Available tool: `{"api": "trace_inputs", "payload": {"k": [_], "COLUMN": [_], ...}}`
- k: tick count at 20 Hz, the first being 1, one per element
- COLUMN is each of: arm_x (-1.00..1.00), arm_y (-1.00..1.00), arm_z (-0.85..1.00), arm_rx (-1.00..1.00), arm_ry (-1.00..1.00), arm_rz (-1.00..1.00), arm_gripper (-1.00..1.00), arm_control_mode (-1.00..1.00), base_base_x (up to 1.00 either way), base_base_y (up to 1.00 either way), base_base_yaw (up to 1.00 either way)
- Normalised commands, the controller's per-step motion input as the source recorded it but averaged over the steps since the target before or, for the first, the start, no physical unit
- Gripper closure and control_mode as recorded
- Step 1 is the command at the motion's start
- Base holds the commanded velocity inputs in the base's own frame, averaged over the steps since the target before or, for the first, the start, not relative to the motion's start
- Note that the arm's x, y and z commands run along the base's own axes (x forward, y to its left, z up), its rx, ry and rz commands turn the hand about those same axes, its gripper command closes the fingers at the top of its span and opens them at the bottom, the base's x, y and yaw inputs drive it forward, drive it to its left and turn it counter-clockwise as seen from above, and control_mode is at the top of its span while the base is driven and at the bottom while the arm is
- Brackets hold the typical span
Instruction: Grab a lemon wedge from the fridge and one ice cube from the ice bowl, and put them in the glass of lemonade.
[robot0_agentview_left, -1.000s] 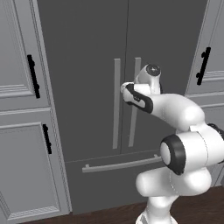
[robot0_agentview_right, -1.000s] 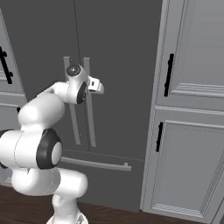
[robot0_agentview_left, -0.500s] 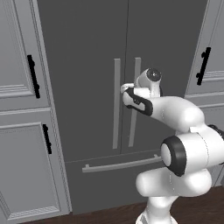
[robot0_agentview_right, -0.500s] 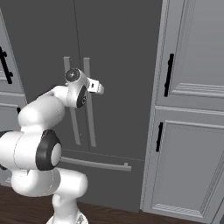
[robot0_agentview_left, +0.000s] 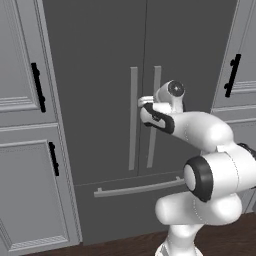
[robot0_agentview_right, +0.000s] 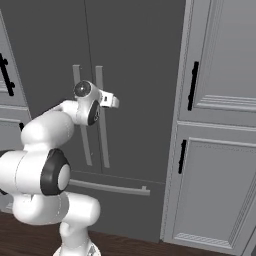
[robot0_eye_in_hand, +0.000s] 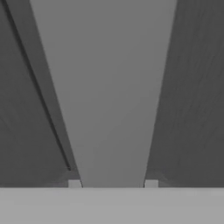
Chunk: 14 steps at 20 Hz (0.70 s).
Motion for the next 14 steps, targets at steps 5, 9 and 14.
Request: {"api": "trace_inputs", "payload": {"k": [5, 9, 14], "arm_x": [-0.06, -0.57, -0.94], "arm_y": [-0.58, -0.83, -0.99], "arm_z": [0.06, 0.17, 0.23], "arm_rx": [0.0, 0.01, 0.07], "arm_ry": [-0.02, 0.0, 0.0], "arm_rz": [-0.06, -0.14, -0.17], "arm_gripper": [1.0, 1.0, 1.0], "arm_control_mode": [-1.0, -1.0, -1.0], "base_base_x": [0.0, 0.0, 0.0], "base_base_y": [0.0, 0.0, 0.0], "base_base_yaw": [0.0, 0.0, 0.0]}}
